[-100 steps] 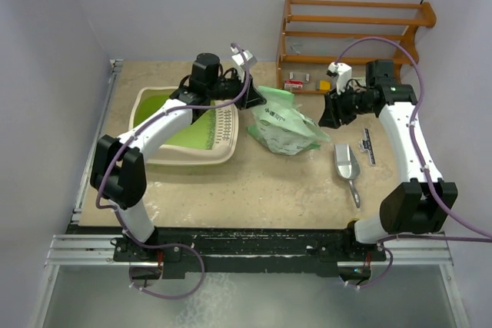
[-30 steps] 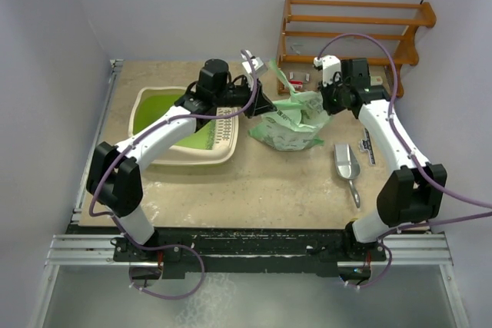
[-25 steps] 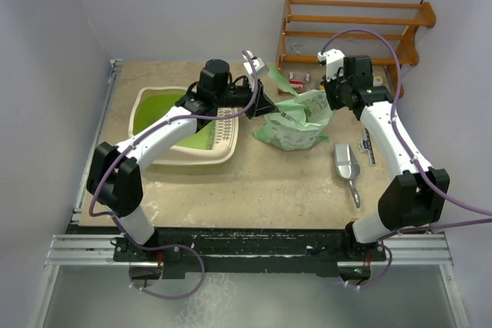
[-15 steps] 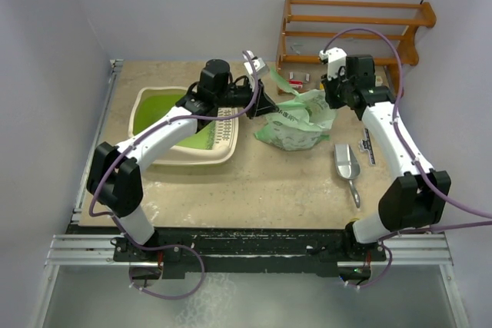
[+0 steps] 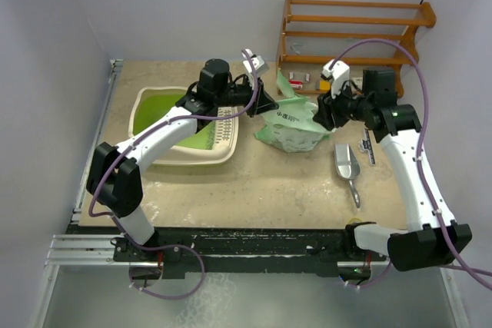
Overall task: Fill the litter box with clean litter
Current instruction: Open the cat litter bag at the center of the board.
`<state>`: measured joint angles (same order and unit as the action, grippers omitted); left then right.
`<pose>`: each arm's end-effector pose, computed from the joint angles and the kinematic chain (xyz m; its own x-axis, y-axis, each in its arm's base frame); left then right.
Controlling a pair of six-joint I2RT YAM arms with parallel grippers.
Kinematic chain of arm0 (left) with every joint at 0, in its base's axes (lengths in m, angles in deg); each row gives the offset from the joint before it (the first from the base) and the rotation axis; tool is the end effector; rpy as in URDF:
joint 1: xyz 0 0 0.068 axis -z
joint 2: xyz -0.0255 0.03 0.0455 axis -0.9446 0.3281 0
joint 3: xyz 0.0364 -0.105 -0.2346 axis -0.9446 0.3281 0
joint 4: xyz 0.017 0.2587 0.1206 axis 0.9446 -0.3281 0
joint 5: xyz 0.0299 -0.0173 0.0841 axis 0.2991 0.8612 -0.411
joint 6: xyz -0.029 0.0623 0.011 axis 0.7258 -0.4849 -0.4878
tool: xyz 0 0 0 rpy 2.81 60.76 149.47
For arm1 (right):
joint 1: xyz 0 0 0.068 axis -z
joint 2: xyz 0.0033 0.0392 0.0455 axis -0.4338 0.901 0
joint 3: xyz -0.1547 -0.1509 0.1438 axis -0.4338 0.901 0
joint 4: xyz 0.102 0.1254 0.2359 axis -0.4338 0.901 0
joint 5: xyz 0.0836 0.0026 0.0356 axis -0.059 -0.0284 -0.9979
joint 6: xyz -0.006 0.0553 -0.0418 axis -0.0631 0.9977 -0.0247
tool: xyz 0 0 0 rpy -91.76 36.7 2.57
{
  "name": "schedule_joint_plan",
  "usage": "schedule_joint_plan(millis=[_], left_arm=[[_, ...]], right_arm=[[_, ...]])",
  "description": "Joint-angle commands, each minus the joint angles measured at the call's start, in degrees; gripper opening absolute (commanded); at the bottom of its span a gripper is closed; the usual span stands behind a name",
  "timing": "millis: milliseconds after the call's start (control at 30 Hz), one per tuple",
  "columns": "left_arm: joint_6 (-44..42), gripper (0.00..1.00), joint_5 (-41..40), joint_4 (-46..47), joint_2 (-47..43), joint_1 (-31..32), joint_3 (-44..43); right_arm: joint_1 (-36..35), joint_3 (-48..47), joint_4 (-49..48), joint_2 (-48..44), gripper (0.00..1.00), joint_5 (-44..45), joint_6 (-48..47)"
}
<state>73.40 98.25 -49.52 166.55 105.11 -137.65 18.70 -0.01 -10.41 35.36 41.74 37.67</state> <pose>0.3441 -0.2790 0.3211 -0.3428 0.0753 -0.9364 0.9067 0.2872 -0.3088 0.2961 0.0614 0.3972 -0.2890 -0.3314 -0.8981 -0.6217 0.7784 -0.0872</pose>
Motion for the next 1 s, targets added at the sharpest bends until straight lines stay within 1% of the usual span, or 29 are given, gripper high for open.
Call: schedule_joint_plan(millis=[0,167,500,733,867,900,933,967], left_arm=[[1.83,0.03,-0.49,3.68,-2.18,0.15,-0.75],[2.74,0.03,-0.26,4.21,-2.12,0.38,-0.33],[2.13,0.03,-0.14,2.55,-2.18,0.47,-0.16],[2.39,0.03,0.70,3.13,-1.13,0.55,-0.67],[2.18,0.03,1.03,2.48,-0.38,0.55,-1.01],[1.94,0.04,1.03,2.09,-0.17,0.53,-1.05],[1.80,0.05,0.98,1.81,0.01,0.50,-1.06],[1.64,0.07,0.68,1.47,0.14,0.57,-1.06]], right_arm=[[0.23,4.84,5.99,1.05,0.49,-4.52,-5.21],[0.23,9.16,1.49,-0.05,0.49,-1.17,-3.68],[0.23,8.53,-0.54,1.26,0.48,2.71,-5.09],[0.24,8.66,3.22,7.44,0.47,-3.27,-9.08],[0.24,8.75,2.14,9.66,0.45,-5.15,-9.32],[0.24,8.53,2.03,10.24,0.40,-5.83,-9.10],[0.24,8.01,2.37,10.88,0.26,-6.46,-9.13],[0.24,7.13,3.26,11.35,0.10,-7.08,-9.35]])
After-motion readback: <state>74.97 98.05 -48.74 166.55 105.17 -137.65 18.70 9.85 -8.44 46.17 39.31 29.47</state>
